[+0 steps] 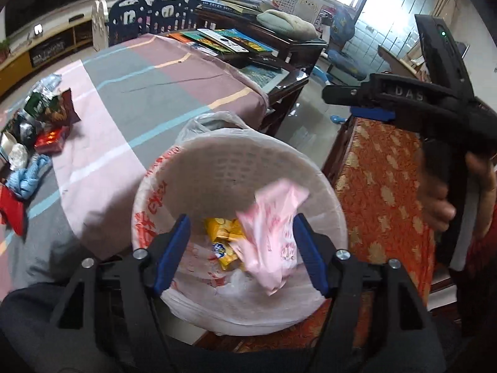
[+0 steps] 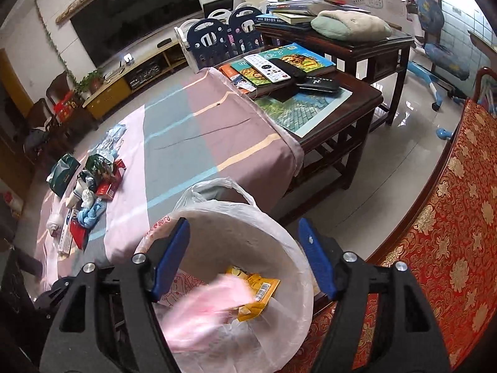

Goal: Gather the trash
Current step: 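Drop the yellow bag and pink bag into the white wastebasket, then grasp the white ointment box with the left gripper while the right grasps the red wrapper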

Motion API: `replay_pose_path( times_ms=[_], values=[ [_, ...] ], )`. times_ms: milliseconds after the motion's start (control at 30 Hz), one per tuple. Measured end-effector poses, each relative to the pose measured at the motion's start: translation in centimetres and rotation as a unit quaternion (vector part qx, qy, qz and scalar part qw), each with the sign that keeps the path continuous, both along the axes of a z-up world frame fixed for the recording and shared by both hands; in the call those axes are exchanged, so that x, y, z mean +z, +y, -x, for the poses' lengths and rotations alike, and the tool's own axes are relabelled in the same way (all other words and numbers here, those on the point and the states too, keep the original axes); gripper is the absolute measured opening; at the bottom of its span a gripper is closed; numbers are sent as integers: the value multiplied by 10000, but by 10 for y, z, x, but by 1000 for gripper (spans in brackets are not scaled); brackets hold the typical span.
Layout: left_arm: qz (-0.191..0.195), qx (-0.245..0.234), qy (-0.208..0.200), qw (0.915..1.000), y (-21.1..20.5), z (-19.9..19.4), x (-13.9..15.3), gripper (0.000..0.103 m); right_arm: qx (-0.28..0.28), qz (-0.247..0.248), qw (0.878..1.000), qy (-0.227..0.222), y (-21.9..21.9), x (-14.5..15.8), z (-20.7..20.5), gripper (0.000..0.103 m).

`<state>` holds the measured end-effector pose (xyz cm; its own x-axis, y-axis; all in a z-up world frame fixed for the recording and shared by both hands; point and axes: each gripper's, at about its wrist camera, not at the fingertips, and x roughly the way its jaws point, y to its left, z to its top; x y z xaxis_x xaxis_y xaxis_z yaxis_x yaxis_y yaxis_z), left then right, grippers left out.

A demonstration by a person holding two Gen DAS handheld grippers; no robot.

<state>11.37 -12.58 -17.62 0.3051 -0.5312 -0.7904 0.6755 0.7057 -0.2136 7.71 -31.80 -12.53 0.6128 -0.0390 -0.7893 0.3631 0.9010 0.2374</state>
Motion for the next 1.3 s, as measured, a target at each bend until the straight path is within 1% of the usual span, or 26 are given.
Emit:
replay_pose_path(
  times_ms=[33, 100, 167, 200, 267, 300, 333, 367, 400, 433, 500, 567, 600, 633, 700, 767, 800, 867, 900, 933, 1033, 1100, 1167, 1300],
  values=[
    [-104, 127, -72, 9998, 4, -3, 0, 69, 1, -21, 10000, 24, 0, -2, -1, 71],
    [-278, 558, -177, 9979, 19, -13, -2, 69, 28, -66, 9999, 93, 4, -6, -5, 71],
    [-421, 1140, -200, 9924, 47, -29, -4, 69, 121, -116, 9998, 146, 12, -12, -9, 71],
    [-476, 1457, -219, 9879, 64, -38, -5, 69, 178, -115, 9996, 173, 17, -14, -12, 71],
    [-603, 1921, -358, 9789, 95, -53, -2, 69, 348, -55, 9991, 231, 30, -17, -17, 71],
    [-704, 2197, -469, 9719, 113, -62, -1, 72, 422, -11, 9988, 246, 36, -18, -19, 71],
    [-849, 2534, -588, 9618, 135, -73, 0, 78, 502, 41, 9984, 259, 42, -18, -22, 71],
    [-989, 2870, -664, 9505, 159, -84, 0, 81, 592, 94, 9978, 279, 50, -19, -25, 71],
    [-1112, 3165, -665, 9397, 182, -98, -1, 85, 648, 111, 9974, 297, 55, -20, -28, 71],
    [-1207, 3357, -613, 9322, 201, -108, -3, 88, 708, 97, 9969, 318, 61, -21, -32, 71],
    [-1386, 3725, -392, 9168, 241, -136, -13, 89, 816, 25, 9960, 371, 73, -26, -40, 71],
    [-1488, 3983, -109, 9050, 271, -158, -24, 89, 938, -31, 9947, 416, 85, -29, -49, 71],
    [-1458, 4065, -3, 9019, 281, -164, -28, 89, 1000, -40, 9941, 423, 91, -30, -53, 71],
    [-1352, 4103, 149, 9017, 292, -175, -34, 89, 1087, -26, 9931, 431, 98, -31, -56, 71],
    [-1232, 4044, 315, 9057, 300, -182, -44, 89, 1234, 46, 9914, 442, 112, -31, -62, 71],
    [-1252, 3897, 445, 9113, 302, -192, -54, 88, 1356, 122, 9897, 449, 125, -31, -69, 71],
    [-1294, 3822, 513, 9136, 302, -195, -57, 87, 1398, 130, 9891, 454, 129, -31, -72, 71],
    [-1262, 3724, 596, 9175, 301, -196, -64, 74, 1469, 115, 9879, 475, 137, -32, -78, 71],
    [-1250, 3707, 636, 9181, 301, -196, -65, 63, 1505, 97, 9874, 487, 141, -33, -82, 71],
    [-1245, 3711, 671, 9177, 300, -196, -67, 48, 1537, 84, 9868, 496, 146, -34, -85, 71],
    [-1185, 3778, 671, 9158, 302, -192, -67, 47, 1662, 58, 9849, 484, 160, -34, -92, 71],
    [-1150, 3860, 670, 9128, 303, -184, -65, 46, 1750, 56, 9834, 470, 169, -34, -95, 71],
    [-1045, 3953, 677, 9101, 302, -171, -61, 46, 1856, 77, 9815, 465, 179, -34, -98, 71],
    [-693, 4127, 613, 9062, 304, -134, -50, 45, 2074, 141, 9771, 458, 204, -36, -110, 71]
  ],
)
